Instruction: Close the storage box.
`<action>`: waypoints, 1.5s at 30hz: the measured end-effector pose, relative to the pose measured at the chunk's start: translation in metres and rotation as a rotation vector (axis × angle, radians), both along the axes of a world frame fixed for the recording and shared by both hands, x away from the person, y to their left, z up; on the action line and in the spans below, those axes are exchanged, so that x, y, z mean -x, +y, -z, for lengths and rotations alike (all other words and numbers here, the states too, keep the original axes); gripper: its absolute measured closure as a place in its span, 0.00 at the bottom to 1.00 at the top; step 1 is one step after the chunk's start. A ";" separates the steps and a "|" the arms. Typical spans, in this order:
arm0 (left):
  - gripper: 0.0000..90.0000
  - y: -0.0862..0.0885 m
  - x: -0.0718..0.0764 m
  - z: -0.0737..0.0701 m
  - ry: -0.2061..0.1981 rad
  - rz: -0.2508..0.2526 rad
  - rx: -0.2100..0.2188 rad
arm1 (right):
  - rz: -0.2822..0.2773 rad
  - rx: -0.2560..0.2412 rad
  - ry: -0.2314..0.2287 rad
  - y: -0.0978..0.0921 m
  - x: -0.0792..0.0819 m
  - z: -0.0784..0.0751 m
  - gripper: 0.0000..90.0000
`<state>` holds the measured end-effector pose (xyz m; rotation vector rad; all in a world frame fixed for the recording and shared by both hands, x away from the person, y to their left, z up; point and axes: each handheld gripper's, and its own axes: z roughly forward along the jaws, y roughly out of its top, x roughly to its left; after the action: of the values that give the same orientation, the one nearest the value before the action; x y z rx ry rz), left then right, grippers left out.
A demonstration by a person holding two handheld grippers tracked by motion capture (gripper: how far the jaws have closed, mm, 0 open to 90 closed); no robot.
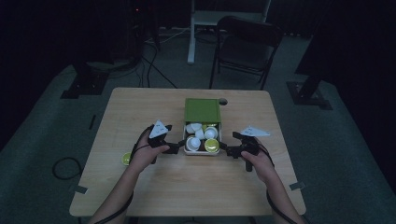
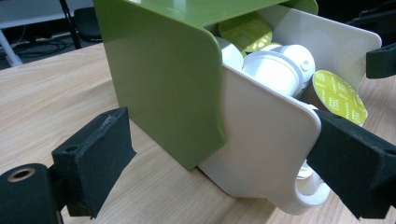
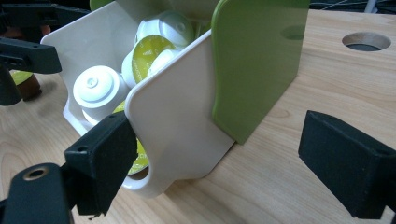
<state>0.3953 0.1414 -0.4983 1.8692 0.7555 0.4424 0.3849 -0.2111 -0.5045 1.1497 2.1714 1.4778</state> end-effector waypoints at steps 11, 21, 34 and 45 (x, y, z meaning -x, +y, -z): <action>0.10 -0.001 -0.007 -0.002 -0.003 -0.012 -0.006 | 0.013 0.020 -0.013 0.002 -0.008 -0.003 0.13; 0.10 -0.002 -0.012 -0.002 -0.004 -0.023 -0.005 | 0.024 0.026 -0.011 0.002 -0.014 -0.004 0.13; 0.10 -0.002 -0.020 0.000 0.006 -0.034 0.011 | 0.049 0.033 -0.017 0.004 -0.021 -0.003 0.12; 0.10 -0.005 -0.026 -0.003 -0.010 -0.039 -0.027 | 0.062 0.040 -0.013 0.005 -0.027 -0.004 0.12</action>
<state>0.4215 0.1367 -0.4949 1.8787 0.7833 0.4884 0.4121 -0.2065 -0.5009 1.1791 2.1270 1.4059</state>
